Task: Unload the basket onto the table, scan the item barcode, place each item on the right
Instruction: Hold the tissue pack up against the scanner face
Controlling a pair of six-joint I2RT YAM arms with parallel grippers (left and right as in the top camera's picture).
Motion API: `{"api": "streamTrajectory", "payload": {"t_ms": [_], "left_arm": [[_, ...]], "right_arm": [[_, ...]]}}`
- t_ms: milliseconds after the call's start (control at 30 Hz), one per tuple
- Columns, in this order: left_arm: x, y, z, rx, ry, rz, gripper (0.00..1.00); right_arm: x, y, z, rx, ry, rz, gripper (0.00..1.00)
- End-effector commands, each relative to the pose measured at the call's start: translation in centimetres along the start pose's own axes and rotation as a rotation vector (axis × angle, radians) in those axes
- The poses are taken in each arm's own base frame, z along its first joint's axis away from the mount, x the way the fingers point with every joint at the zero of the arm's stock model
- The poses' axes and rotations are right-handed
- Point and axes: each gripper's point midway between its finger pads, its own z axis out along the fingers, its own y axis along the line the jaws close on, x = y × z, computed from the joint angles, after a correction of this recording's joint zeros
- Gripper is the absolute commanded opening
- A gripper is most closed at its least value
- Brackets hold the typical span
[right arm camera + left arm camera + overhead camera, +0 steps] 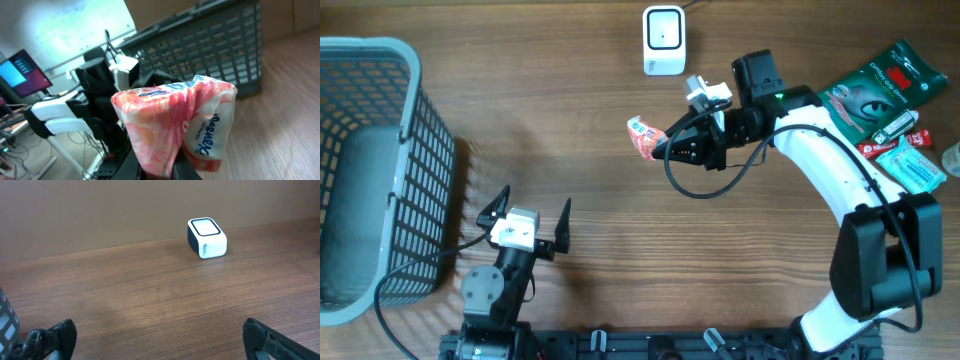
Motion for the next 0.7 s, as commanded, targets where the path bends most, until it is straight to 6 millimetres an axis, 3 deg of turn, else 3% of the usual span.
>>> {"api": "streamTrajectory", "payload": {"t_ms": [0,33,133,167,200,233,400,467,600,667], "left_arm": [[0.2,-0.3,0.0,0.017,0.003,0.012,1.0],[0.2,-0.3,0.0,0.017,0.003,0.012,1.0],[0.2,-0.3,0.0,0.017,0.003,0.012,1.0],[0.2,-0.3,0.0,0.017,0.003,0.012,1.0],[0.2,-0.3,0.0,0.017,0.003,0.012,1.0],[0.2,-0.3,0.0,0.017,0.003,0.012,1.0],[0.2,-0.3,0.0,0.017,0.003,0.012,1.0],[0.2,-0.3,0.0,0.017,0.003,0.012,1.0],[0.2,-0.3,0.0,0.017,0.003,0.012,1.0],[0.2,-0.3,0.0,0.017,0.003,0.012,1.0]], "right_arm": [[-1.0,0.7,0.0,-0.052,-0.053,0.075,0.04],[-1.1,0.5,0.0,-0.054,-0.051,0.138,0.05],[-1.5,-0.5,0.0,-0.041,-0.022,0.547,0.04],[-0.8,-2.1,0.0,0.054,0.006,0.8,0.04],[1.0,-4.9,-0.5,0.264,-0.009,1.228,0.04],[2.1,-6.0,-1.0,0.374,-0.052,1.481,0.04],[5.0,-9.7,-3.6,0.72,-0.334,2.033,0.04],[4.6,-10.9,-4.2,0.74,-0.464,2.153,0.04],[-0.6,-14.7,-3.6,0.496,-0.621,2.081,0.04],[-1.4,-16.9,-3.7,0.409,-0.675,2.06,0.05]]}}
